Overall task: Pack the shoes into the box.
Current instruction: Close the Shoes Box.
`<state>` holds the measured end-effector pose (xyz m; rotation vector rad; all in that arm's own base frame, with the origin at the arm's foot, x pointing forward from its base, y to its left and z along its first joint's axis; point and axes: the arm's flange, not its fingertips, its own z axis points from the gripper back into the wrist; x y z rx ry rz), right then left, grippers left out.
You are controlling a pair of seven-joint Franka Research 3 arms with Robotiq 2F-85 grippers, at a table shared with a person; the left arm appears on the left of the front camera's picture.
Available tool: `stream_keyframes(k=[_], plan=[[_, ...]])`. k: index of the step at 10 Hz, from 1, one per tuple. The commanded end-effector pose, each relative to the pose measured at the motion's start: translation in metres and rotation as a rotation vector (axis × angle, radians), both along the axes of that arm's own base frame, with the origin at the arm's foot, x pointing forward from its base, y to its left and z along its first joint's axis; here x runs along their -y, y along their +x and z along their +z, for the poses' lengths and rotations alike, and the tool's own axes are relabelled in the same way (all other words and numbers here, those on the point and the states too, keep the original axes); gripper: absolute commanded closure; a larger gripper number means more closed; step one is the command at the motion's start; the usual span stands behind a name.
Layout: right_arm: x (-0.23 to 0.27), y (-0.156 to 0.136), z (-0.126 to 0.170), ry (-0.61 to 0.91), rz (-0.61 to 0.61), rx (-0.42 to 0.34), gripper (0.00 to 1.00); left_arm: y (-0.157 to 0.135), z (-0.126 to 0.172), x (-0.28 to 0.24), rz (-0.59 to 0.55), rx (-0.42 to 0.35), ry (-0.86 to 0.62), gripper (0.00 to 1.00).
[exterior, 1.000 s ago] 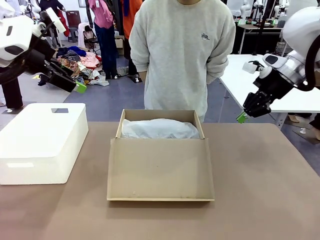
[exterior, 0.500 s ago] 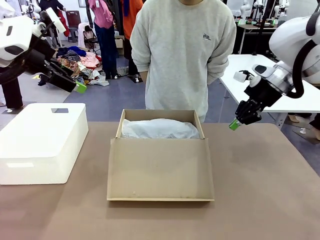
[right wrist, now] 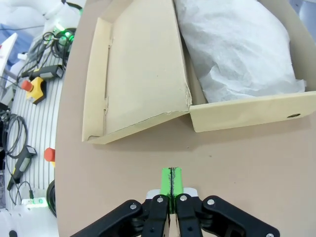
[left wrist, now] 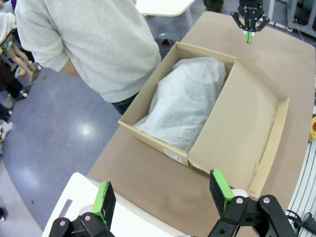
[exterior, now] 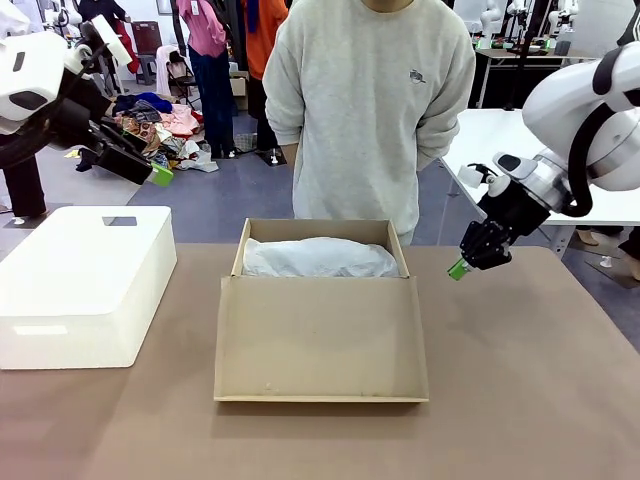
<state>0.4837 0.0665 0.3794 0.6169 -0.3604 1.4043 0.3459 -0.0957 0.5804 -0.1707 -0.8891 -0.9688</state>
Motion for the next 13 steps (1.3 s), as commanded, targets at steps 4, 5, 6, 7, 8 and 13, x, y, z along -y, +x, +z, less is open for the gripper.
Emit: stream_keyframes(k=[4, 5, 6, 7, 8, 13], plan=[[0.000, 0.000, 0.000, 0.000, 0.000, 0.000, 1.00, 0.001, 0.000, 0.000, -0.007, 0.011, -0.009, 0.00], [0.000, 0.000, 0.000, 0.000, 0.000, 0.000, 1.00, 0.001, 0.000, 0.000, -0.007, 0.011, -0.009, 0.00], [0.000, 0.000, 0.000, 0.000, 0.000, 0.000, 1.00, 0.001, 0.000, 0.000, -0.007, 0.011, -0.009, 0.00], [0.000, 0.000, 0.000, 0.000, 0.000, 0.000, 1.00, 0.001, 0.000, 0.000, -0.007, 0.011, -0.009, 0.00], [-0.001, 0.000, -0.003, -0.002, 0.001, -0.006, 1.00, 0.001, 0.000, 0.000, -0.007, 0.011, -0.009, 0.00], [-0.012, 0.006, -0.049, 0.088, 0.063, -0.002, 1.00, 0.001, 0.000, 0.000, -0.007, 0.011, -0.009, 0.00]])
